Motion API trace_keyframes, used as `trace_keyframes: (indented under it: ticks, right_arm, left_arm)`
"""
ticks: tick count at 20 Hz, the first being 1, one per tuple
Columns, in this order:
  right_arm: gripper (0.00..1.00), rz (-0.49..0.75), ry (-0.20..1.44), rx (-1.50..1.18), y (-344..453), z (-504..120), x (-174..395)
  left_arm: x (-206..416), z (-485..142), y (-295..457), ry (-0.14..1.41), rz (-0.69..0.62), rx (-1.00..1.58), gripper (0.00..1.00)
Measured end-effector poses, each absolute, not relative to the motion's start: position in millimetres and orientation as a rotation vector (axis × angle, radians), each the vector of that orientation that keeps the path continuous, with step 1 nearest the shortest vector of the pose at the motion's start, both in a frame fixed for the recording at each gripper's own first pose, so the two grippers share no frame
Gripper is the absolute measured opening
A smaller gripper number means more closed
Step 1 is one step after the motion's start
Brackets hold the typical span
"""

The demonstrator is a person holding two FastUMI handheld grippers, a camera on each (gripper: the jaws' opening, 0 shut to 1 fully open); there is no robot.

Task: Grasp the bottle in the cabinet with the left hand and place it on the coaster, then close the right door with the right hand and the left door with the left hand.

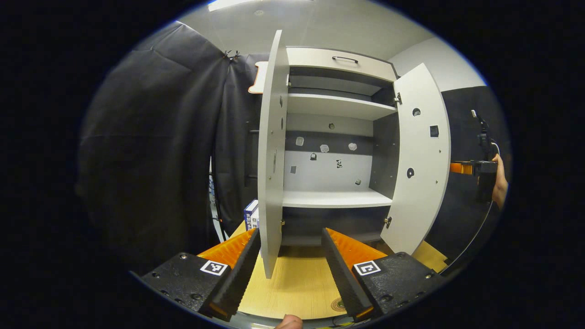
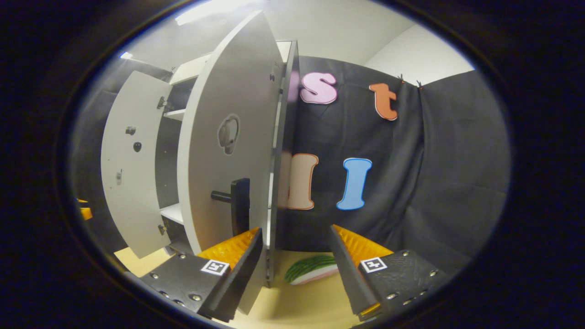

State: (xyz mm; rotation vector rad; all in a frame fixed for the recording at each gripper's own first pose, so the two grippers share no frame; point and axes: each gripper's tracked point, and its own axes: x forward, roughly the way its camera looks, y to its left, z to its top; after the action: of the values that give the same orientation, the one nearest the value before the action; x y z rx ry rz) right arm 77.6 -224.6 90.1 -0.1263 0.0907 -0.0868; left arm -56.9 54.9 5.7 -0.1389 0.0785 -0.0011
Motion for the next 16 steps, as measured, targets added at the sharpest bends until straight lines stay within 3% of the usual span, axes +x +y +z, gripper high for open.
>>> trace_keyframes:
  ticks: [4,6,8,15,16]
  right_arm:
    - [0.88,-0.027,0.081,-0.092,-179,85,86]
    - [0.89,-0.033,0.045,-0.053,-165,91,88]
    - [0.88,-0.046,0.032,-0.026,-157,94,92]
    - [0.85,-0.059,0.036,-0.015,-128,92,100]
    - [0.85,-0.048,0.038,-0.015,-120,90,103]
  left_arm:
    - [-44,6,68,0.083,-0.006,-0.135,0.85]
    - [-42,8,80,0.079,0.000,-0.146,0.82]
    - [-42,8,94,0.076,0.008,-0.153,0.86]
    - [-42,0,140,0.080,0.019,-0.163,0.82]
    - [-41,0,146,0.083,0.014,-0.168,0.85]
